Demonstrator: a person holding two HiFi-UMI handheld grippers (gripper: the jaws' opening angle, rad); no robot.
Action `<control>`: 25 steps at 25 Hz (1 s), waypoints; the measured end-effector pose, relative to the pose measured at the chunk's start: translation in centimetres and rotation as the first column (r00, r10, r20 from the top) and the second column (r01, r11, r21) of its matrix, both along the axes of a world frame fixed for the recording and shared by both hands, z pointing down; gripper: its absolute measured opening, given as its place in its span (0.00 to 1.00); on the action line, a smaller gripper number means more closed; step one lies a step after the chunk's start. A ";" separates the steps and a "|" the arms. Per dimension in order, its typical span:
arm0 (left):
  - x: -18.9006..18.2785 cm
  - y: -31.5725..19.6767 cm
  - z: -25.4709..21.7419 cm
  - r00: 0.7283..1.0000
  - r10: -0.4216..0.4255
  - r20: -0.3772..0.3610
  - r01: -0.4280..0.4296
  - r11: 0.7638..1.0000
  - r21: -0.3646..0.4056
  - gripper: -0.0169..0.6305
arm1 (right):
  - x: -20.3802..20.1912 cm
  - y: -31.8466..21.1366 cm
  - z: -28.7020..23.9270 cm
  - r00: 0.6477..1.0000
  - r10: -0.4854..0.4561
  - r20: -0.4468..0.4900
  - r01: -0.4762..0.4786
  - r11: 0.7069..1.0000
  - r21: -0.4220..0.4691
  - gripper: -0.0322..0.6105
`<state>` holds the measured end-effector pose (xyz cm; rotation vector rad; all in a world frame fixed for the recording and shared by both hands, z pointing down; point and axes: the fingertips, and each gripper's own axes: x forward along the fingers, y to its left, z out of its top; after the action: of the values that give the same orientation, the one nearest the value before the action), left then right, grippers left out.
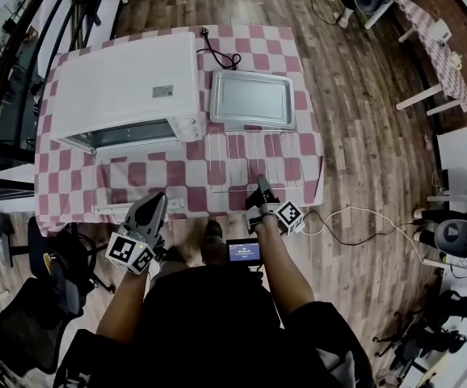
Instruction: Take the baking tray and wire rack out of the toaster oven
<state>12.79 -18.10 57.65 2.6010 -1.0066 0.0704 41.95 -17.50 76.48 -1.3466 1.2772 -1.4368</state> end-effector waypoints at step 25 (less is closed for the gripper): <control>1.0 1.8 0.5 0.999 0.016 -0.029 -0.016 1.000 -0.017 0.02 | 0.3 0.0 1.4 0.931 -0.240 -0.274 0.163 0.947 -0.276 0.21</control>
<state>13.83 -16.34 58.12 2.5873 -0.9710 0.0448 42.24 -17.46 77.86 -1.6973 1.5081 -1.6199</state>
